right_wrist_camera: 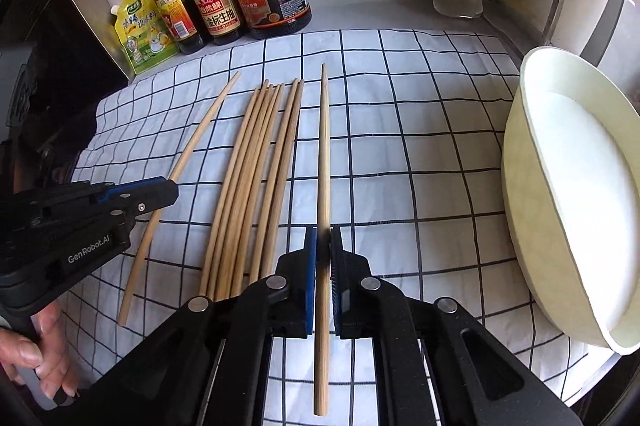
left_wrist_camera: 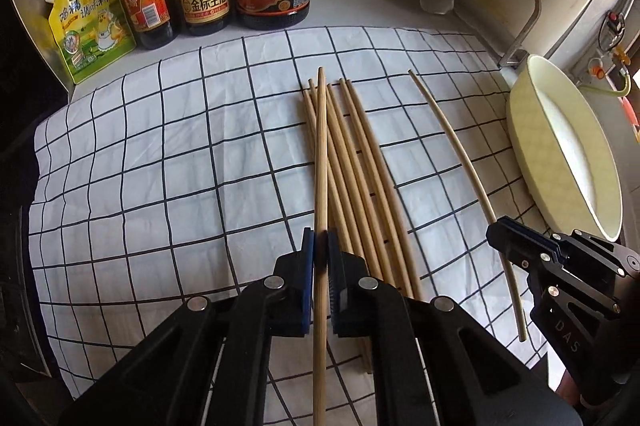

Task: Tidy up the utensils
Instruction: 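Carry the chopstick into the white basin and open the right tool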

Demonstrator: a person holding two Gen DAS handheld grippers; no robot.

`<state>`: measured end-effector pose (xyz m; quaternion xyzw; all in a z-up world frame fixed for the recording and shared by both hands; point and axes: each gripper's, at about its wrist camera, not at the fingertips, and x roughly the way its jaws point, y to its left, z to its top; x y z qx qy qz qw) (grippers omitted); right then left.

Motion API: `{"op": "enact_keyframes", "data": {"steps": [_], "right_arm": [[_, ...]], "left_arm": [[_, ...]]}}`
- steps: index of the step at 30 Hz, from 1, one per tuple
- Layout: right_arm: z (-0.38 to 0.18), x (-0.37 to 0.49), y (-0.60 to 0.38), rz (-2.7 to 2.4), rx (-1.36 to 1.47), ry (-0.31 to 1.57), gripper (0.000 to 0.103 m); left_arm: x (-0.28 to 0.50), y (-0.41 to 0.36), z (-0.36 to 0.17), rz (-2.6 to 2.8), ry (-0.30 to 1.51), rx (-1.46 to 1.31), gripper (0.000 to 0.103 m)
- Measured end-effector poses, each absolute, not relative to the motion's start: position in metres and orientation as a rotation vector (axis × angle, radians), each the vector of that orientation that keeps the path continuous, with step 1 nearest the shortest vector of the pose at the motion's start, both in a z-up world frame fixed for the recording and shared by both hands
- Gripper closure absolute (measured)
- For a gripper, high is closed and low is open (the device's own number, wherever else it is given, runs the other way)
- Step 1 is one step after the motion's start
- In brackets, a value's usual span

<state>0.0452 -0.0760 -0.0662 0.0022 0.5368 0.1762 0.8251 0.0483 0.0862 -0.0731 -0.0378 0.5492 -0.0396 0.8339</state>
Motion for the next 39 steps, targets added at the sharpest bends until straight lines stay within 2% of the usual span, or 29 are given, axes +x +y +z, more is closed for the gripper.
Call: {"op": "enact_keyframes", "data": {"steps": [7, 17, 28, 39], "right_arm": [[-0.024, 0.035, -0.111, 0.346, 0.028, 1.066, 0.097], [0.011, 0.03, -0.204, 0.194, 0.088, 0.968, 0.097], [0.002, 0.033, -0.3, 0.039, 0.202, 0.955, 0.097], [-0.02, 0.059, -0.334, -0.008, 0.281, 0.975, 0.097]], "left_arm": [[0.046, 0.053, -0.033, -0.153, 1.095, -0.063, 0.096], [0.066, -0.04, 0.003, -0.336, 1.024, -0.004, 0.096], [0.093, -0.145, 0.018, -0.498, 0.997, 0.116, 0.096], [0.129, -0.205, 0.0, -0.575, 1.044, 0.218, 0.096]]}}
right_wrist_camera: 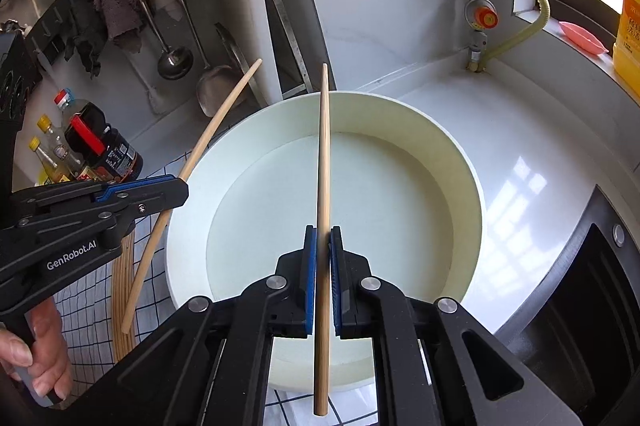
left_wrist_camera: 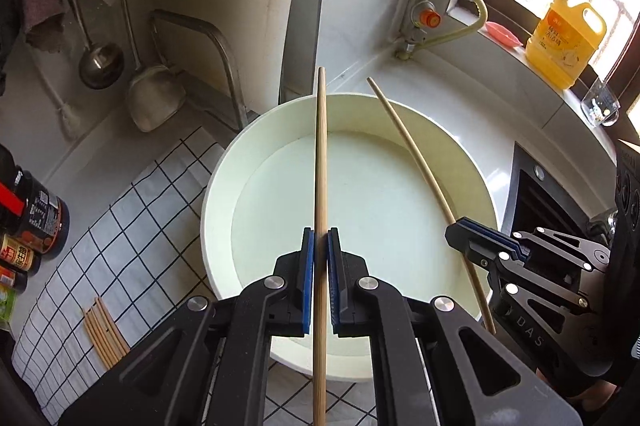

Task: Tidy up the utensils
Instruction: 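Carry the chopstick into the white basin and open the right tool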

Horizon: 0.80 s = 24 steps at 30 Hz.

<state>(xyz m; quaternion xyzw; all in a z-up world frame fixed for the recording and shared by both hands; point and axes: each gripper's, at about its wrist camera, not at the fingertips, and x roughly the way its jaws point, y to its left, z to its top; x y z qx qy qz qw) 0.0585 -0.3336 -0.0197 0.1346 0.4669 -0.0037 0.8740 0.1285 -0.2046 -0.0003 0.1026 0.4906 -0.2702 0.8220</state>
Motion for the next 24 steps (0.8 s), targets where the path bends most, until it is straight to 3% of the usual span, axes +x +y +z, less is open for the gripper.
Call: {"op": "enact_keyframes", "data": {"steps": [22, 24], "right_arm": [[-0.085, 0.099, -0.347, -0.057, 0.298, 1.136, 0.096], [-0.086, 0.099, -0.348, -0.059, 0.296, 1.14, 0.096]], "left_arm": [[0.172, -0.249, -0.075, -0.584, 1.215, 0.328, 0.095], [0.172, -0.249, -0.075, -0.58, 1.217, 0.334, 0.089]]}}
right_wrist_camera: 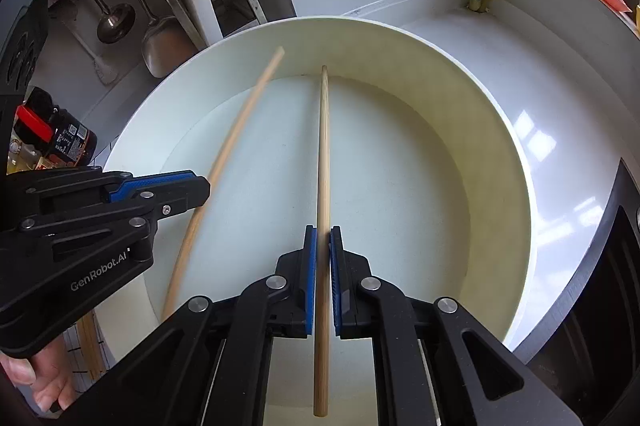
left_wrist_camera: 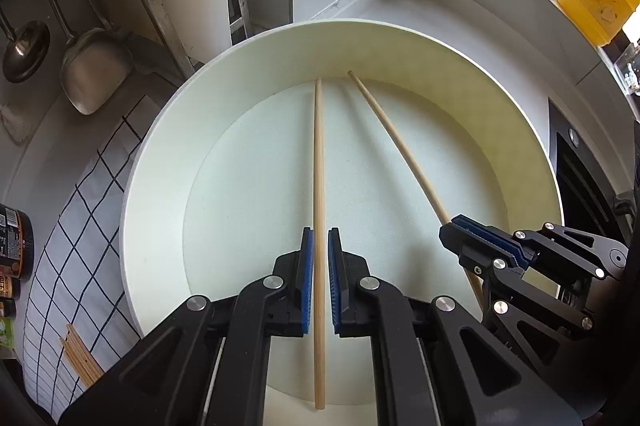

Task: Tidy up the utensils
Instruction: 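Carry the chopstick into the white basin and open the right tool, then withdraw the right tool from the basin back toward the chopsticks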

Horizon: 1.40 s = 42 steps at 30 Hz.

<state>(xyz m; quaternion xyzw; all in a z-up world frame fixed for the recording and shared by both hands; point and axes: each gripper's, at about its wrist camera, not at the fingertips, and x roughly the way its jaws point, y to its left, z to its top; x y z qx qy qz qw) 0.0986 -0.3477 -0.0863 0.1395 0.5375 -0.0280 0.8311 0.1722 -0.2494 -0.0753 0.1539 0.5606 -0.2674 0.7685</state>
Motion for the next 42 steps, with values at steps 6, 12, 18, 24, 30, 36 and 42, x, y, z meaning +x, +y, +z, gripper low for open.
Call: {"op": "enact_keyframes", "data": {"steps": [6, 12, 18, 24, 30, 36, 42], "right_arm": [[-0.083, 0.098, -0.351, -0.083, 0.284, 1.131, 0.091], [-0.073, 0.092, -0.35, -0.079, 0.277, 1.112, 0.089], [-0.063, 0.088, -0.347, -0.07, 0.275, 1.098, 0.087], [-0.049, 0.078, -0.336, -0.043, 0.265, 1.07, 0.079], [-0.031, 0.061, -0.322, -0.024, 0.238, 1.036, 0.074], [-0.015, 0.04, -0.305, -0.006, 0.205, 1.006, 0.071], [0.0, 0.017, -0.288, 0.01, 0.17, 0.979, 0.067]], "left_arm": [[0.174, -0.245, -0.067, -0.543, 1.174, 0.324, 0.041], [0.172, -0.227, -0.055, -0.493, 1.154, 0.305, 0.036], [0.161, -0.208, -0.046, -0.466, 1.144, 0.29, 0.036], [0.145, -0.184, -0.036, -0.443, 1.131, 0.282, 0.033], [0.12, -0.161, -0.019, -0.421, 1.102, 0.268, 0.028], [0.095, -0.142, -0.006, -0.403, 1.075, 0.239, 0.027], [0.072, -0.123, -0.001, -0.388, 1.067, 0.209, 0.026]]}}
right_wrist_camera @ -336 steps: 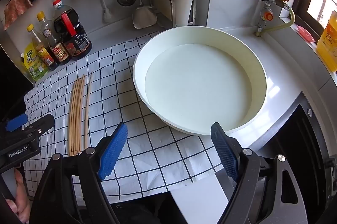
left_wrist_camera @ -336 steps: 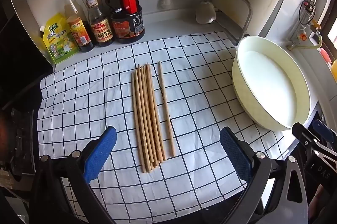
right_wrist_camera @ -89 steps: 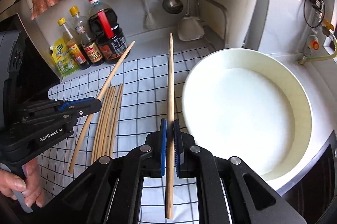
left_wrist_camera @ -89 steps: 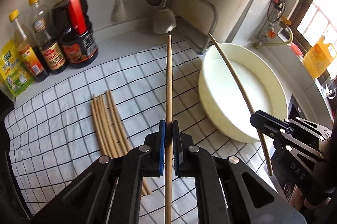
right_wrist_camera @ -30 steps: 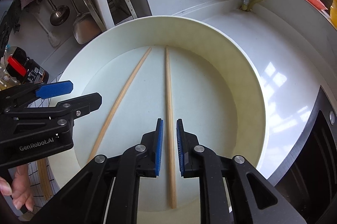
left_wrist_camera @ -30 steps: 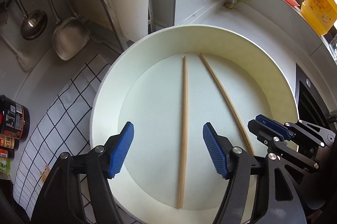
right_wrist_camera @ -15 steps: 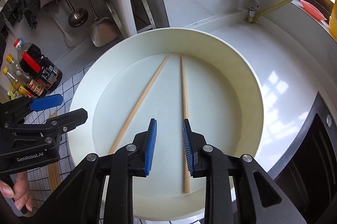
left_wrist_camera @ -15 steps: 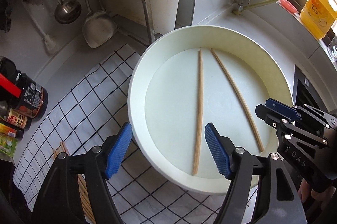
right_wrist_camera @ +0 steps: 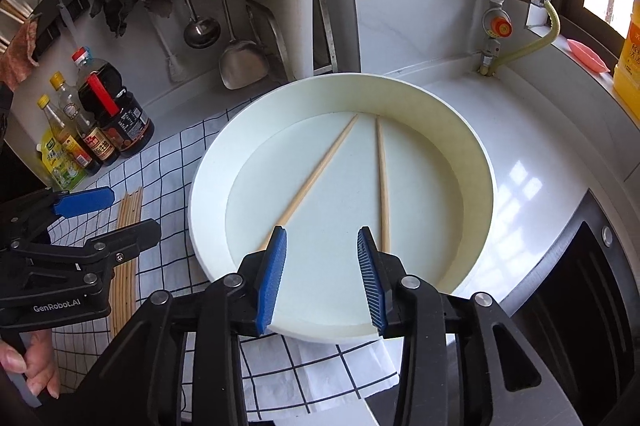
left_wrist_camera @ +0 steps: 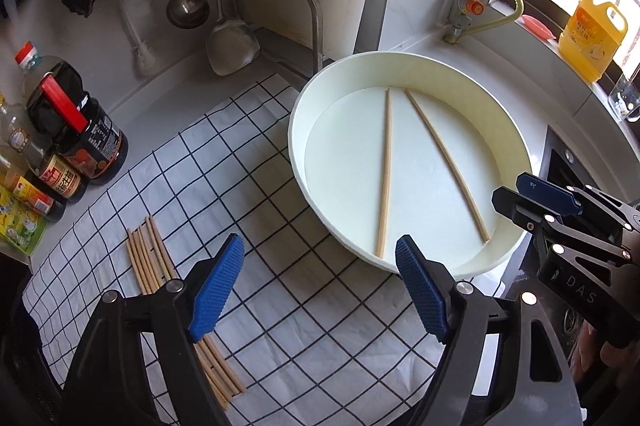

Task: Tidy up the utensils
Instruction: 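Withdraw the right tool from the basin back toward the chopsticks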

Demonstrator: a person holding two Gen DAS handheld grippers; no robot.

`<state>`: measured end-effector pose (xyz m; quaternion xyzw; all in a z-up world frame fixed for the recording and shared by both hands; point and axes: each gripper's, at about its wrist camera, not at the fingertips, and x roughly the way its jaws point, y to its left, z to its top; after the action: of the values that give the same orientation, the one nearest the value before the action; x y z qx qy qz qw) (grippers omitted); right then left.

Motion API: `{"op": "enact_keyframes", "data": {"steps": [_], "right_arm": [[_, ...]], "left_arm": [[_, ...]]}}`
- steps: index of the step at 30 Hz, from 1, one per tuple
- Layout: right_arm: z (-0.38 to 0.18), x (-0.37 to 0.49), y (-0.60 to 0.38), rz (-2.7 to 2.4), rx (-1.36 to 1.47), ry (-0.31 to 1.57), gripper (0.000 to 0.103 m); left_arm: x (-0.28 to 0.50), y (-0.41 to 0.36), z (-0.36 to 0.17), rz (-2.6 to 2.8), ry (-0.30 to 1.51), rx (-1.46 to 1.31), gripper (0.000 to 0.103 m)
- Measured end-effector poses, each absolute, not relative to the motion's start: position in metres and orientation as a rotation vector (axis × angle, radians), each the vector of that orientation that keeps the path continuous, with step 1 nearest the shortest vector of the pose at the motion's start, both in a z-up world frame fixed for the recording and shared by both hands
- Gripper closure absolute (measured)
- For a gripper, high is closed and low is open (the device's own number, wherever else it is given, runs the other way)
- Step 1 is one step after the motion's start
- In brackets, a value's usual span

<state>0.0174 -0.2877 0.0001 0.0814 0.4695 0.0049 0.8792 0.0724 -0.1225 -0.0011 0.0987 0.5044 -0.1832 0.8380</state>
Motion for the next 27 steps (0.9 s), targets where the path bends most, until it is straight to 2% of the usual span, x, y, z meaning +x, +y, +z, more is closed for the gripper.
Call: {"op": "enact_keyframes", "data": {"steps": [11, 27], "right_arm": [[0.004, -0.003, -0.252, 0.044, 0.138, 0.991, 0.064], [-0.011, -0.003, -0.169, 0.151, 0.055, 1.073, 0.064]], "left_arm": [[0.047, -0.082, -0.006, -0.349, 1.077, 0.17, 0.026], [0.033, 0.017, -0.019, -0.201, 1.094, 0.056, 0.026]]}}
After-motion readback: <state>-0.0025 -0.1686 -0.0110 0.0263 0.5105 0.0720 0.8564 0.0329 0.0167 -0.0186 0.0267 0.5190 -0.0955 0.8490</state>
